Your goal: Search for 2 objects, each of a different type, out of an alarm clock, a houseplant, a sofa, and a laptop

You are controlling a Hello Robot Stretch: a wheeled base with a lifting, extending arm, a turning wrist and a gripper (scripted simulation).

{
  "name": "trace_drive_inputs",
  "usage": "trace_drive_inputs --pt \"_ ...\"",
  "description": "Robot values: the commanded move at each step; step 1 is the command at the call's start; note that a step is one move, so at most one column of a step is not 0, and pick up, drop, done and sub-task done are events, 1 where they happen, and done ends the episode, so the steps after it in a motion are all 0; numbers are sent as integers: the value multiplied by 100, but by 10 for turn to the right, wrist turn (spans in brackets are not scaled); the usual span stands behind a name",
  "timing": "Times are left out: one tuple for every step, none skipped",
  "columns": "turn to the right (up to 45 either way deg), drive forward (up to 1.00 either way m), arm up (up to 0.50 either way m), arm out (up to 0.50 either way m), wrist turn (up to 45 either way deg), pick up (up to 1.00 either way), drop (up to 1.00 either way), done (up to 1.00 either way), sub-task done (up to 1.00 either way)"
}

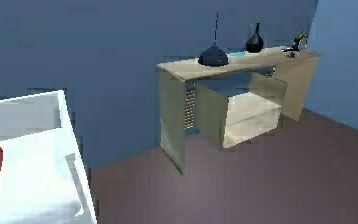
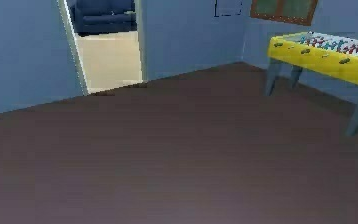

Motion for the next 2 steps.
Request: trace_drive_inputs --pt "450 0 0 0 0 0 0 0 0" --pt "360 0 0 0 0 0 0 0 0"
